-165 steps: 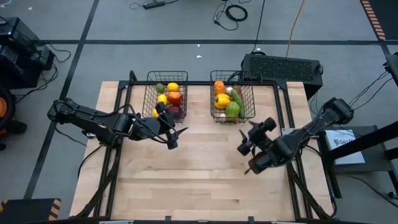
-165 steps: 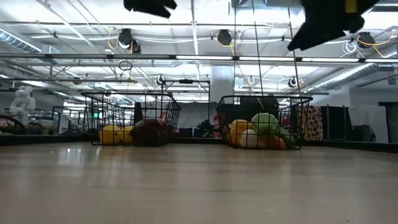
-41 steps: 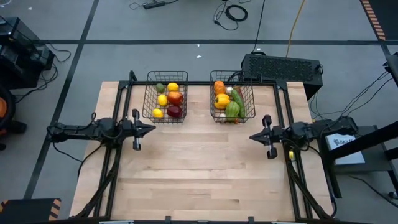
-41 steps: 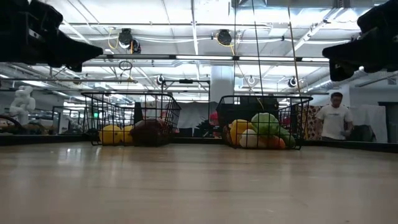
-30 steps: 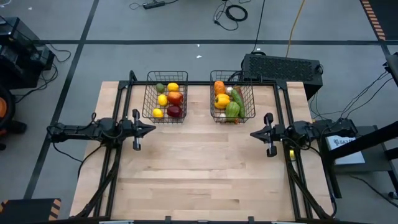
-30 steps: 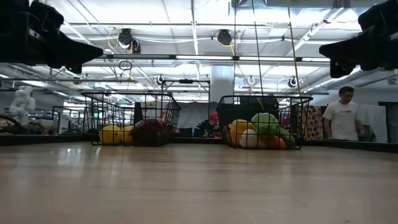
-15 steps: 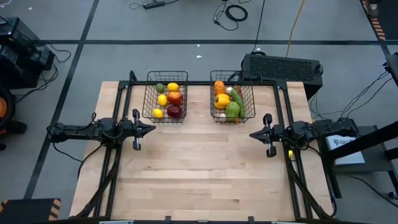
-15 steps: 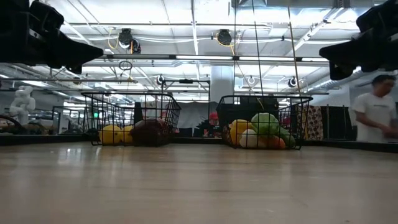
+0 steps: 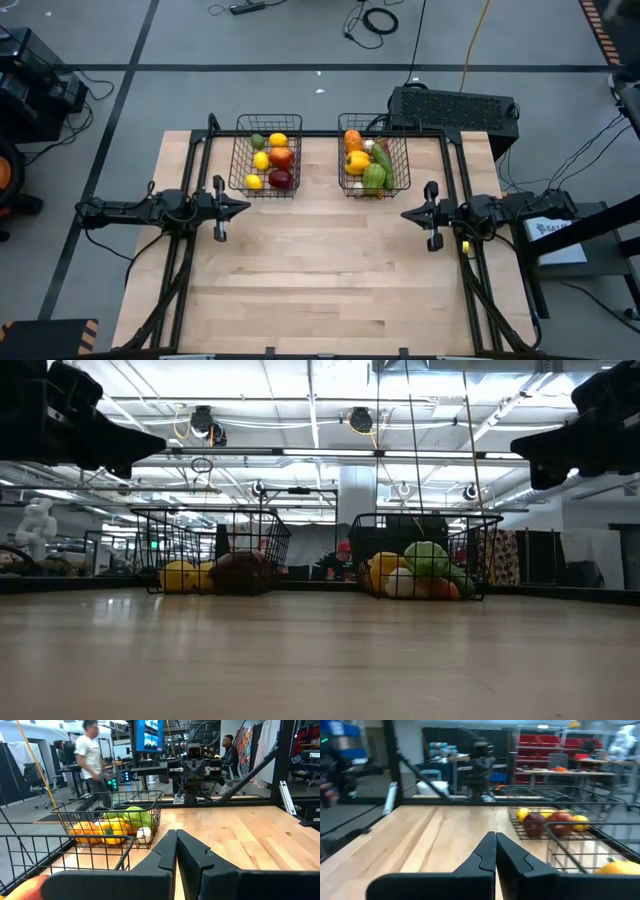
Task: Sort produce into baskets
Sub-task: Return to Home Position
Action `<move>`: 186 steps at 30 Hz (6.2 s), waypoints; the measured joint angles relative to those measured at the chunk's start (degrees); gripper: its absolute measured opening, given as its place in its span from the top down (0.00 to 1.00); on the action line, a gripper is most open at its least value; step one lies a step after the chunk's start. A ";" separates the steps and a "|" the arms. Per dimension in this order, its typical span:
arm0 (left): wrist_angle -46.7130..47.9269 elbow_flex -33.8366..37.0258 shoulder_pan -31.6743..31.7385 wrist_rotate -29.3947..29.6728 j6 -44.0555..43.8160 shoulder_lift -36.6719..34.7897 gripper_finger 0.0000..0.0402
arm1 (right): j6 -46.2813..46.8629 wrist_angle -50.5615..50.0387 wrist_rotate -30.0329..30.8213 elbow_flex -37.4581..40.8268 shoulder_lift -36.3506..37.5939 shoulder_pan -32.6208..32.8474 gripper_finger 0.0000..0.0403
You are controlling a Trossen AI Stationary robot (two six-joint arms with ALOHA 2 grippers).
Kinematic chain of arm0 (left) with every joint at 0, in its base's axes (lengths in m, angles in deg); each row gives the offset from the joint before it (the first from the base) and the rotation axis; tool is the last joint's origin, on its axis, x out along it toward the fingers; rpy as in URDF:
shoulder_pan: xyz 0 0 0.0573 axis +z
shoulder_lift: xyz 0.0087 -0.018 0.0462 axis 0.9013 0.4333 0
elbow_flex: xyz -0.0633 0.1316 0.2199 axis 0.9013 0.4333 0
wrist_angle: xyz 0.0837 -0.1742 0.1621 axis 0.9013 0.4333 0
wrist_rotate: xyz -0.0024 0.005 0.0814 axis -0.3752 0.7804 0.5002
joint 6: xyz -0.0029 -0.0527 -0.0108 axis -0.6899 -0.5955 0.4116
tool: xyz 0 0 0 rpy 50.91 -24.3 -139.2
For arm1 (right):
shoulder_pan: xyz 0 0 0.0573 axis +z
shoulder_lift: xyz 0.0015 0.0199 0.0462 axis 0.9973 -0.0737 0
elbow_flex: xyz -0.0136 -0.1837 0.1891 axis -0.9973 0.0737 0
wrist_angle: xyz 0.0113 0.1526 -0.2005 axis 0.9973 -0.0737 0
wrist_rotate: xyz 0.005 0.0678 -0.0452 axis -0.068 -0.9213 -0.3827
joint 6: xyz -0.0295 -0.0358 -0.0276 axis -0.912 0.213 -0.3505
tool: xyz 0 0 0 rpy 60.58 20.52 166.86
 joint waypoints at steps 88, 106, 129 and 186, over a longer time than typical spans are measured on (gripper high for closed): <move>-1.76 0.00 -0.03 0.61 0.04 0.02 0.95 | -2.26 -0.03 -1.04 0.07 2.13 -1.81 1.00; -1.76 0.00 -0.03 0.63 0.05 0.00 0.95 | -2.26 -0.04 -1.04 0.07 2.13 -1.80 1.00; -1.77 0.00 -0.06 0.63 0.06 0.02 0.95 | -2.26 -0.04 -1.04 0.07 2.13 -1.81 1.00; -1.77 -0.01 -0.04 0.66 0.07 0.02 0.95 | -2.26 -0.03 -1.04 0.07 2.15 -1.81 1.00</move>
